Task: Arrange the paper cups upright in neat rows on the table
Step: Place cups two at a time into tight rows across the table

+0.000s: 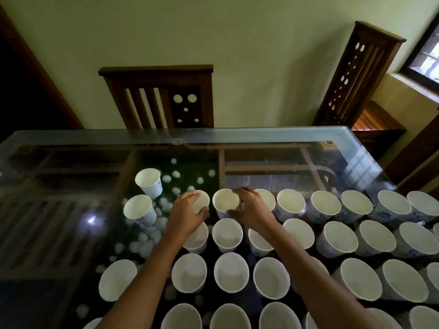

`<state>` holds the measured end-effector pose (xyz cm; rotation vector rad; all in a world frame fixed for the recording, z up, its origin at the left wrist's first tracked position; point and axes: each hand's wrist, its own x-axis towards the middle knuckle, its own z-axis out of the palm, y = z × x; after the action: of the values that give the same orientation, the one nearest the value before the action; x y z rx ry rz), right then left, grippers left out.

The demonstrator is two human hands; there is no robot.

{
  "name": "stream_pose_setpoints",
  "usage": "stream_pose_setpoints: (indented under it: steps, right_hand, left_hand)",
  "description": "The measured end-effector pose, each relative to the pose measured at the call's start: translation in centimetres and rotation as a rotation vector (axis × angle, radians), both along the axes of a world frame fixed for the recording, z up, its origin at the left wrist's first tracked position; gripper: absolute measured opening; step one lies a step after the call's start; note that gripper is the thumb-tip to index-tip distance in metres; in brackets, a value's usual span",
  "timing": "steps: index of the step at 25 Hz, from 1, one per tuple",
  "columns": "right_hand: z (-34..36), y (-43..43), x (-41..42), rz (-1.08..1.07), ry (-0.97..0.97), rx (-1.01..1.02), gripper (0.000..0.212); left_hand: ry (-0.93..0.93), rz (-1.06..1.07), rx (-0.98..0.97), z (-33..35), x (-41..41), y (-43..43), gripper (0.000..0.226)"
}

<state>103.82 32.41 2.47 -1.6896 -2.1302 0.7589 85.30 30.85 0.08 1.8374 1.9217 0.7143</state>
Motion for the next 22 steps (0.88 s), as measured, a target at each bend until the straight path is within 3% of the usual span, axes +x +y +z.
stream_pose_setpoints:
  steps: [10,22]
  right_hand:
    - [-1.1,1.2,-2.8,0.018,-0.021,-0.024,0.064]
    - [-1.6,1.8,-2.7,-0.008,0.015,-0.021,0.068]
  left_hand:
    - [0.01,0.004,-0.11,-1.1,-2.9,1.6,0.073]
    - [-0.011,-0.024,-0.077,-2.0,-3.1,2.3,0.066]
